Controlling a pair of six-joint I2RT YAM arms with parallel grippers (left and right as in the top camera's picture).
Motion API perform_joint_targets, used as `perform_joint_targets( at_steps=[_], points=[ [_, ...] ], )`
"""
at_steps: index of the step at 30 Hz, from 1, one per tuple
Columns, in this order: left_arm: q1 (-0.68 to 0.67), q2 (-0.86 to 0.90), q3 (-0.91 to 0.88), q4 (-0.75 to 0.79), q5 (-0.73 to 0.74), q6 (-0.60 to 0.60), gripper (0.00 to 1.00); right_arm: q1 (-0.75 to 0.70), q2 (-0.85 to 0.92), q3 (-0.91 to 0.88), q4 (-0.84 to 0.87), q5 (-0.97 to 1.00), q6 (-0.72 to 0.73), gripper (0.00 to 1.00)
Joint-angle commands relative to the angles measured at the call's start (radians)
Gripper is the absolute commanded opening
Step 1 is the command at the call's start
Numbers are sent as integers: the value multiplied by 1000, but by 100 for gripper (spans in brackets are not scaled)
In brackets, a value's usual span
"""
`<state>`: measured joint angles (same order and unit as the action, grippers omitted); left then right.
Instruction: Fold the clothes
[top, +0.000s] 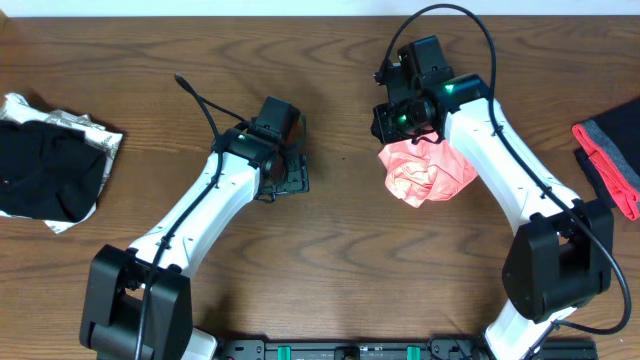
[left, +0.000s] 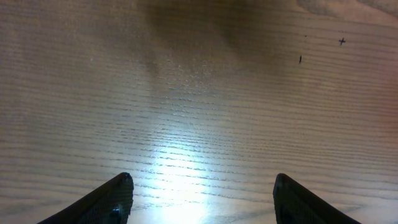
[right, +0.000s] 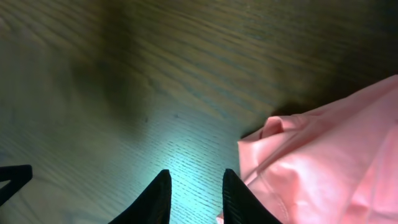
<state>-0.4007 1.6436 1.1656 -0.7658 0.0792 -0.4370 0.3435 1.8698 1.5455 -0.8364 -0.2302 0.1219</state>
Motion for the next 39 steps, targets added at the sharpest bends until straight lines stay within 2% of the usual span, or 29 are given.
perform_joint_targets(
  at_steps=[1,7,11,15,23,30,39],
  points=[
    [2,3,-5,-3,0,17,72,-15,-3,14,-23,93,-3,28],
    [2,3,-5,-3,0,17,72,-37,-3,11,-114,286,31,28],
    [2,3,-5,-3,0,17,72,-40,-2,-10,-127,319,32,24],
    [2,3,-5,-3,0,17,72,-45,-2,-48,-119,415,133,17],
    [2,3,-5,-3,0,17,72,-67,-2,-154,-76,451,193,16],
    [2,3,-5,-3,0,17,72,-81,-2,-204,-24,400,189,14],
    [2,3,-5,-3,0,17,72,-69,-2,-211,72,171,121,15]
  ],
)
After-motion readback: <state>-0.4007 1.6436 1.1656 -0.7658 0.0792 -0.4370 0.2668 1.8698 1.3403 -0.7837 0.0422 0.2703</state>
